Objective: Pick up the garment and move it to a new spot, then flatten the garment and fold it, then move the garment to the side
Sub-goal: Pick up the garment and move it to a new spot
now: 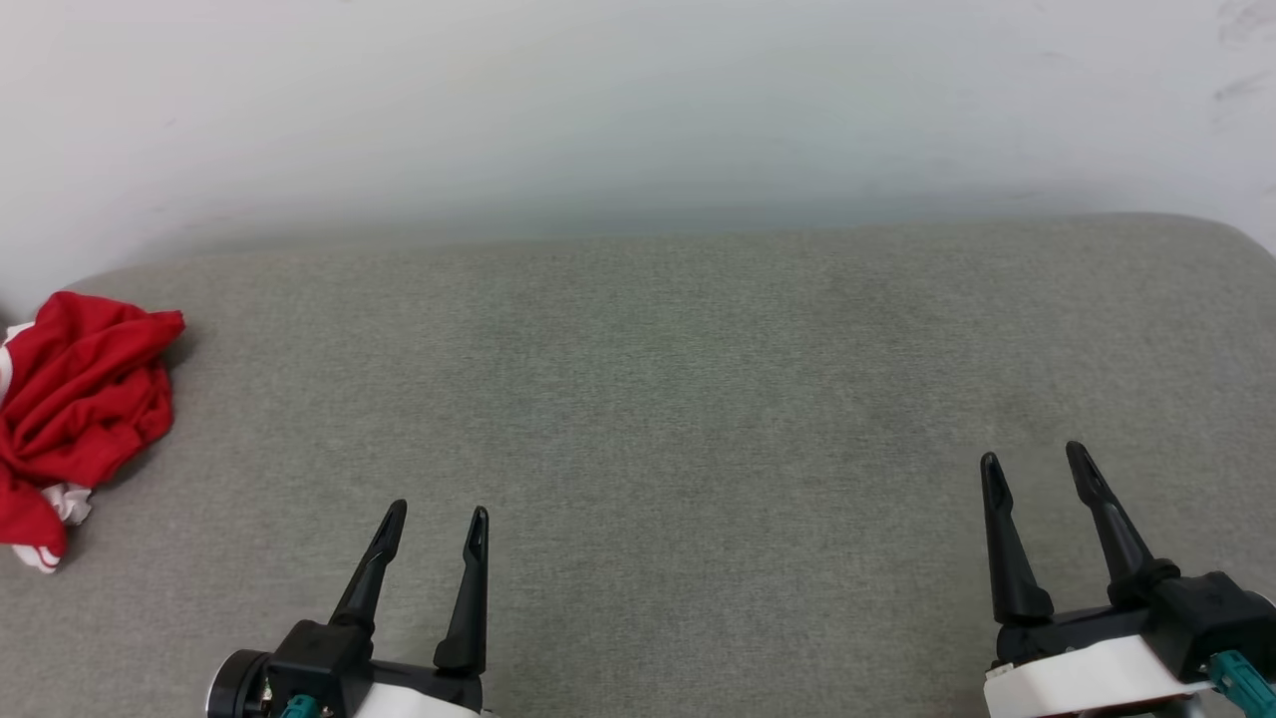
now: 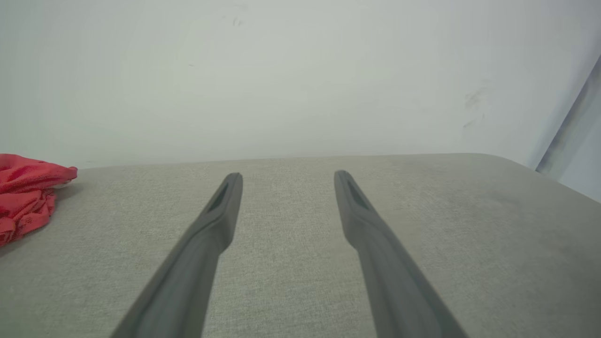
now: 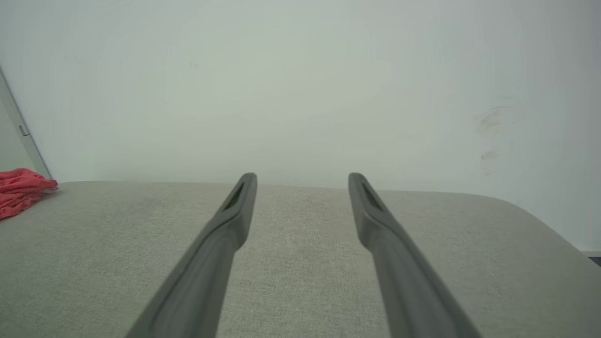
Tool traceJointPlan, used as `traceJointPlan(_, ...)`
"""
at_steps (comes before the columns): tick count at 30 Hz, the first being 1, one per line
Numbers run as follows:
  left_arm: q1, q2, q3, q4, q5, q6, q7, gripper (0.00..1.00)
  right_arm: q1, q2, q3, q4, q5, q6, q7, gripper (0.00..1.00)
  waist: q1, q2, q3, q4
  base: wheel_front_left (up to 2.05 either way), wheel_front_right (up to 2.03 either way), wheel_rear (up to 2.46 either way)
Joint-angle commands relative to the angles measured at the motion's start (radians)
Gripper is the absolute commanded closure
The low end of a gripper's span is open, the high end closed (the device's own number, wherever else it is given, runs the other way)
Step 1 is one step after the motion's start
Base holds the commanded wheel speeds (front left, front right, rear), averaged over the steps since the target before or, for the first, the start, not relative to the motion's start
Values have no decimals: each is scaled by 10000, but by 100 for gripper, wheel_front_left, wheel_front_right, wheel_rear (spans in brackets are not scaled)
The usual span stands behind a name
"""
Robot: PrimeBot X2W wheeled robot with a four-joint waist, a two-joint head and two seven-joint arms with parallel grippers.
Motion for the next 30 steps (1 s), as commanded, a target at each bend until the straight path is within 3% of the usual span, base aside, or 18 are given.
traceJointPlan(1,33,-14,9,-10,-48,15,-39,0,83,39,35,-34,75,-3,-31,0,0,-1,-7,151,0,0,0)
traceJointPlan(7,85,-13,187,276,-181,166,-38,0,171,38,222,-152,-63,-3,-28,0,0,-1,-85,864,0,0,0)
traceJointPlan(21,294,-13,704,-98,60,102,-38,0,253,33,681,-208,-32,-3,-28,0,0,-1,-171,3124,0,0,0)
traceJointPlan(30,477,-15,601,-108,38,26,-38,0,270,32,822,-141,67,-3,-28,0,0,-1,-163,4201,0,0,0)
